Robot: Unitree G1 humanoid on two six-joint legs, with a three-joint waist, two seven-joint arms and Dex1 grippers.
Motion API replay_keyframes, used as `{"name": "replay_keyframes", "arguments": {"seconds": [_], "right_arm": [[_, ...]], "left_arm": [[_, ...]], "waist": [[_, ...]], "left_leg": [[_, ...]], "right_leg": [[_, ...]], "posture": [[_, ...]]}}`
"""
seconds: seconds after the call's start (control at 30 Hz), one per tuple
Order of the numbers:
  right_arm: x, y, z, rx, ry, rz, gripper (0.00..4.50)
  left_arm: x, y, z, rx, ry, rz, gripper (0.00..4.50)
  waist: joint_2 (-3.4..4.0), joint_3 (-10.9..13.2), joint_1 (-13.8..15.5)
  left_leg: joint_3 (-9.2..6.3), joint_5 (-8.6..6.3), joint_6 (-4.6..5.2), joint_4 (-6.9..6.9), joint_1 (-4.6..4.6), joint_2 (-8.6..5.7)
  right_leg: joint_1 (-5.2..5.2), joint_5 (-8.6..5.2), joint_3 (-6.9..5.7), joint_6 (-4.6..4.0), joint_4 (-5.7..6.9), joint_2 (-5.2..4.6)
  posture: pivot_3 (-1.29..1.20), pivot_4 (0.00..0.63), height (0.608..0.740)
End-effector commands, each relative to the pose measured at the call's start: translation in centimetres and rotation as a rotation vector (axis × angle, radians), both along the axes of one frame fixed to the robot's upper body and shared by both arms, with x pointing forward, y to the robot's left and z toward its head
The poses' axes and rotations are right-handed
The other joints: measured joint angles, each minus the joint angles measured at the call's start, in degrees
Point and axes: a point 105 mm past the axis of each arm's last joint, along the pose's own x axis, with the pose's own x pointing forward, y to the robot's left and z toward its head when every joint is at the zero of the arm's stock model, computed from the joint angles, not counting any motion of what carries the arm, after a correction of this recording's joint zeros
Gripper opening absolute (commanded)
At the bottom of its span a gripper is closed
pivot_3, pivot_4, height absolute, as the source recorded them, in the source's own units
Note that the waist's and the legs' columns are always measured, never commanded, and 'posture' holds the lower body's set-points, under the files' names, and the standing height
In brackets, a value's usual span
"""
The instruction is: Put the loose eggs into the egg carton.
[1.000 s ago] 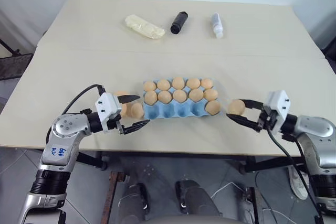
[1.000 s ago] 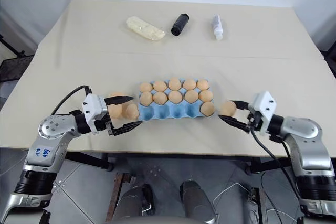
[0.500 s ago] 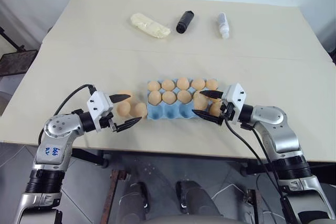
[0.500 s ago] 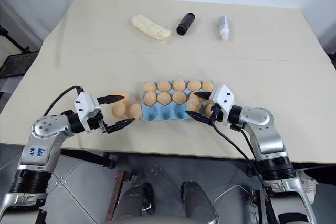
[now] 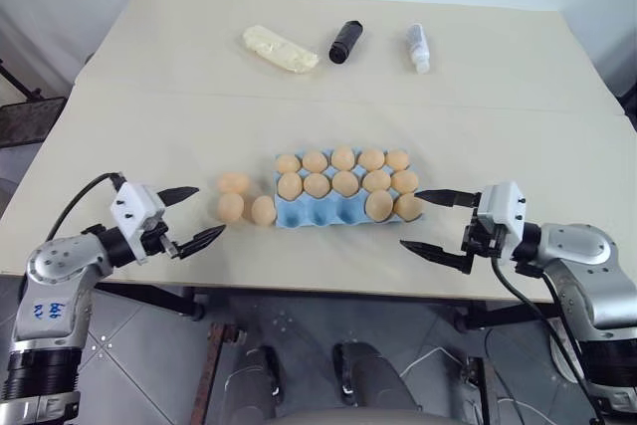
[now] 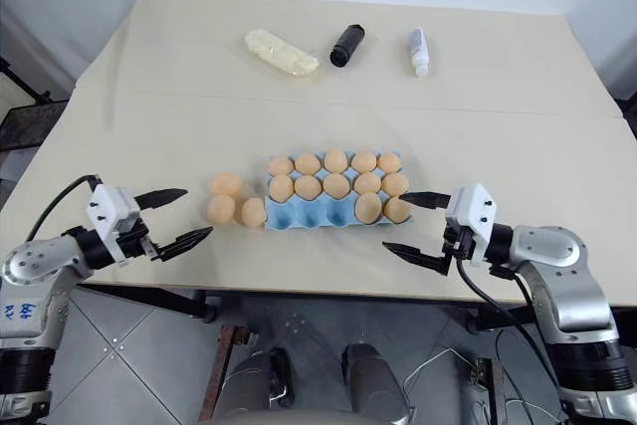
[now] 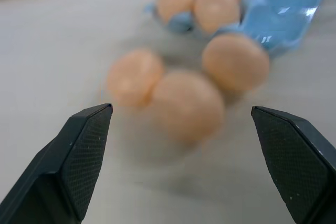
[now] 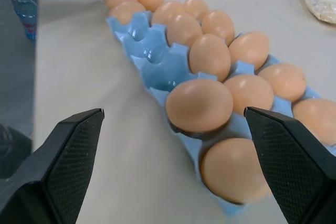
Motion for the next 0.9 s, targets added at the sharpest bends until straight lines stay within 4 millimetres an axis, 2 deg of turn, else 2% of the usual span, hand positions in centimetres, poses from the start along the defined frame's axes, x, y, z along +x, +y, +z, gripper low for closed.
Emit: {"name": "replay_keyframes", "arguments": {"seconds": [0.03,0.1,0.23,0.4,0.57,0.67,0.83,0.9], "right_arm": [[-0.7,-0.1,1.1,0.006,-0.045,0.004,4.47],[-0.7,-0.2,0.9,-0.004,-0.063,-0.008,4.47],[-0.5,-0.4,0.7,-0.014,-0.081,-0.025,4.47],[-1.1,-0.7,0.3,-0.022,-0.072,-0.033,4.47],[-1.7,-0.9,-0.2,-0.019,-0.074,-0.059,4.47],[-2.0,-0.8,-0.4,-0.008,-0.077,-0.083,4.47],[-2.1,-0.7,-0.2,0.006,-0.092,-0.116,4.47],[-2.1,-0.6,-0.2,0.009,-0.095,-0.123,4.50]], "left_arm": [[-0.4,0.6,0.5,0.009,-0.018,0.005,4.50],[-0.4,0.2,0.4,0.006,-0.018,-0.010,4.50],[0.2,-1.7,0.7,-0.006,-0.032,-0.071,4.50],[1.9,-5.6,0.7,0.055,-0.037,-0.203,4.50],[3.2,-8.0,-0.2,0.111,0.016,-0.300,4.50],[3.9,-8.1,-1.1,0.179,0.048,-0.313,4.50],[4.6,-8.2,-1.3,0.210,0.052,-0.329,4.50],[4.8,-8.5,-1.2,0.204,0.045,-0.338,4.12]], "waist": [[0.00,0.00,0.03],[-0.01,0.00,0.07],[-0.02,0.00,0.22],[-0.03,-0.01,0.51],[-0.03,-0.01,0.14],[-0.03,-0.01,0.02],[-0.02,-0.02,0.08],[-0.02,-0.01,0.13]], "left_leg": [[0.00,-0.13,0.00,0.00,0.00,-0.02],[0.00,-0.17,0.04,0.00,-0.01,-0.05],[0.00,-0.18,0.04,0.00,-0.02,-0.10],[0.01,0.00,0.13,0.01,-0.02,-0.11],[0.05,0.08,0.01,0.02,-0.01,-0.07],[0.07,0.11,-0.05,0.02,0.00,-0.07],[0.04,0.15,-0.08,0.09,0.04,-0.05],[0.04,0.14,-0.07,0.09,0.04,-0.06]], "right_leg": [[0.00,0.00,0.00,-0.01,0.00,-0.02],[0.01,0.00,0.00,-0.01,0.00,-0.07],[0.02,0.00,-0.03,-0.01,-0.02,-0.11],[0.03,0.00,-0.02,0.00,-0.02,-0.07],[0.02,0.00,0.05,0.01,-0.04,0.03],[-0.01,-0.01,0.07,0.02,-0.01,0.08],[0.01,-0.01,0.07,0.02,0.07,0.06],[0.02,-0.01,0.06,0.02,0.08,0.03]], "posture": [[0.00,0.150,0.740],[0.00,0.150,0.740],[0.00,0.150,0.740],[0.00,0.150,0.740],[0.00,0.150,0.740],[0.00,0.150,0.740],[0.00,0.150,0.740],[0.00,0.150,0.740]]}}
